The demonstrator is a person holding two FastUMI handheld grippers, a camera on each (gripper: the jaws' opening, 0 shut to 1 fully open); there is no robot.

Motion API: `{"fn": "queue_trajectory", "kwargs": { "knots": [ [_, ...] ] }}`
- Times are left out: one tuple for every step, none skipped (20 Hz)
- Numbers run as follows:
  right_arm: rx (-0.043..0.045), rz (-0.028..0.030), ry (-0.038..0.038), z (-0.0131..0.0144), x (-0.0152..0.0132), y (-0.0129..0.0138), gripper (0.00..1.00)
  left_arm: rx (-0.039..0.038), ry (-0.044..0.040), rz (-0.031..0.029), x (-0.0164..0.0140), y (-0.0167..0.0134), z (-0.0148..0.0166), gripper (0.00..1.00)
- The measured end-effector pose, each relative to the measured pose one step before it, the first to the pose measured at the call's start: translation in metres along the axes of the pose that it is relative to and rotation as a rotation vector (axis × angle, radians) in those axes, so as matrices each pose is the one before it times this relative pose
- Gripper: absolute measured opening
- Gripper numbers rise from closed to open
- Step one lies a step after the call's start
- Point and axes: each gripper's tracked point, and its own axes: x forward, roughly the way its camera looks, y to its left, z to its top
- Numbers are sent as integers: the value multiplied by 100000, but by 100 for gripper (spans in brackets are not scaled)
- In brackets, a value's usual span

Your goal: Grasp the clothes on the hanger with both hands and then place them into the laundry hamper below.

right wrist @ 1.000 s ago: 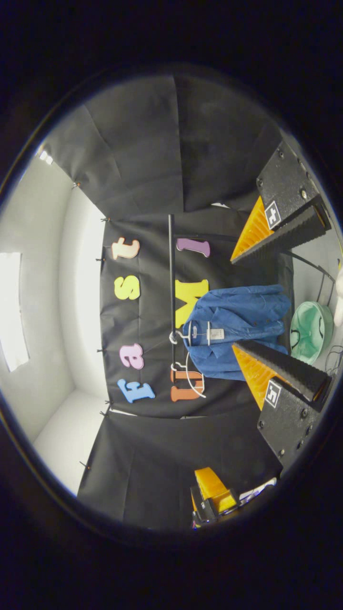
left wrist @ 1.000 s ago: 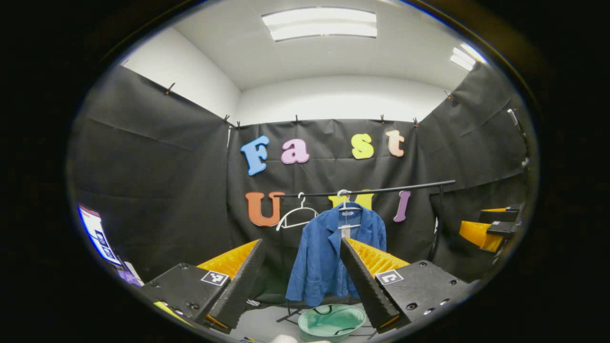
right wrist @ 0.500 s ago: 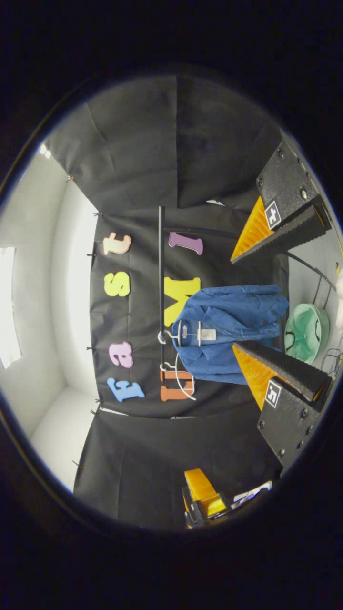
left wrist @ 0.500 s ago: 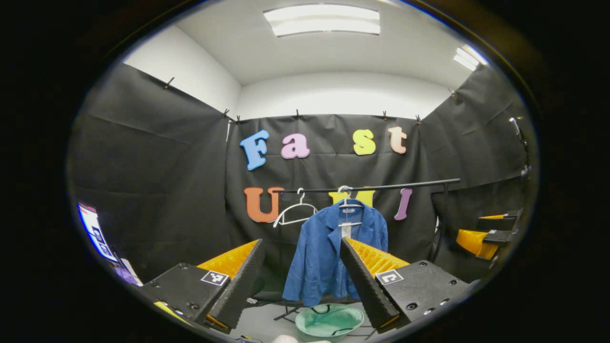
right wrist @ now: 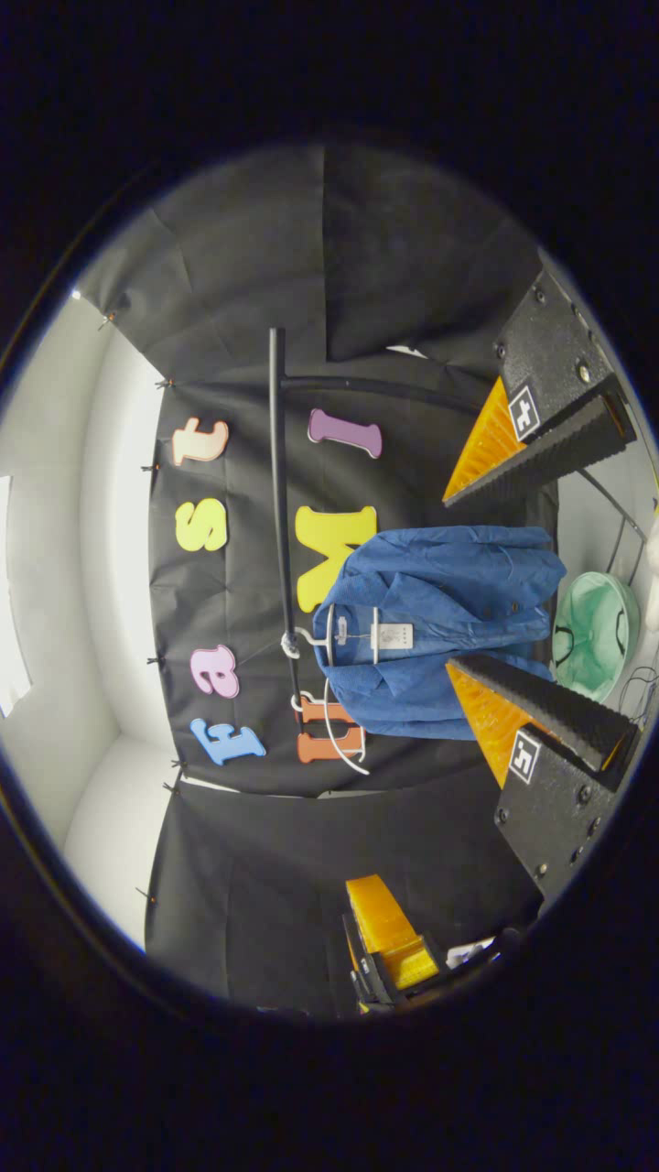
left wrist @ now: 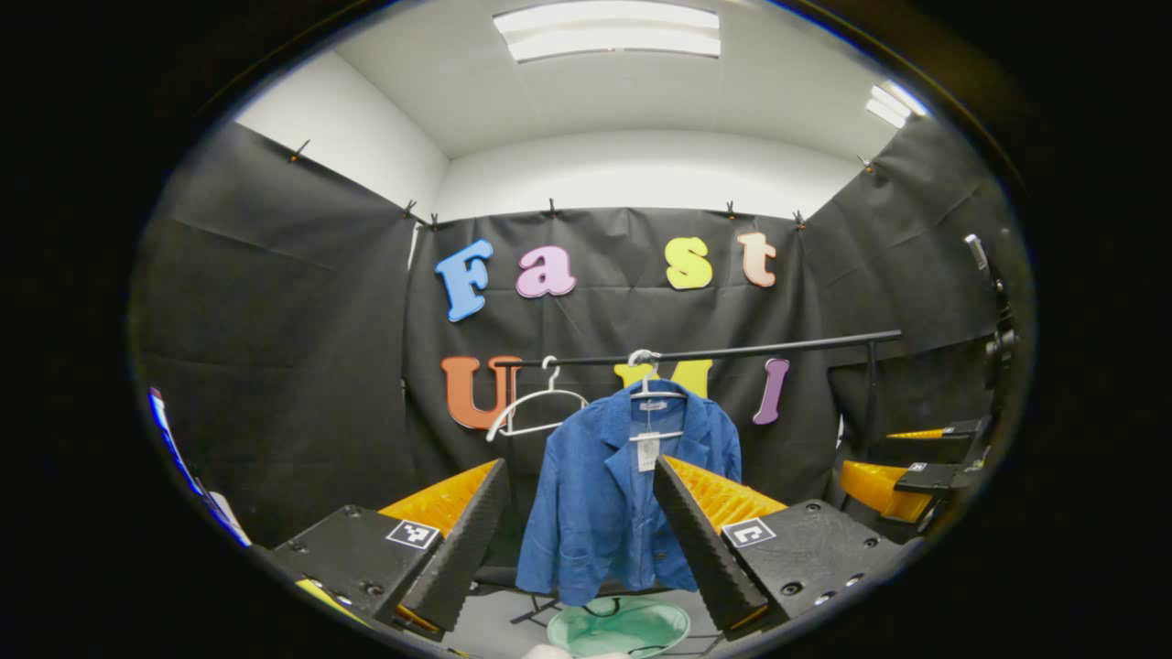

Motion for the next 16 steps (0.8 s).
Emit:
{"fn": "queue_trajectory", "kwargs": {
  "knots": [
    [-219,558,382,-52,1655,-420,99,-360,35,-59,1351,-376,-432,100],
    [-421,555,-217,36,1660,-569,99,148,-111,-407,1431,-501,-426,100],
    [-266,334,-24,96,1660,-428,99,353,146,39,1304,-394,-438,100],
    [74,445,-293,-210,1474,-386,99,907,76,1670,1418,118,-575,100],
    [240,218,165,-156,1612,-335,99,1428,-132,1613,1403,50,-441,100],
    [245,574,642,-366,1591,-280,99,1169,226,1181,1243,-132,-626,100],
    [239,1051,141,-104,1709,-36,99,429,307,589,1392,-289,-565,100],
    [-104,1148,131,-150,1717,-29,99,-101,-522,250,1297,-285,-443,100],
    [-578,772,564,-69,1774,-13,99,-419,79,115,1354,-273,-415,100],
    [-699,849,130,-40,1730,-181,99,-142,-479,225,1387,-195,-454,100],
    [-894,1133,-301,-246,1348,180,99,496,-984,169,1249,-179,-357,100],
    [-1190,905,-82,-200,1385,8,99,589,-1255,291,1252,-150,-377,100],
    [-1169,103,-737,-6,1508,-109,99,614,-933,371,1140,-56,-446,100],
    [-1188,400,-86,-185,1522,-34,99,-120,-27,-236,1256,-350,-744,100],
    [-445,625,143,-211,1537,85,99,-942,968,-663,1118,-560,-757,100],
    [314,765,874,-338,1521,61,99,-671,1334,-783,1143,-457,-766,100]
  ]
}}
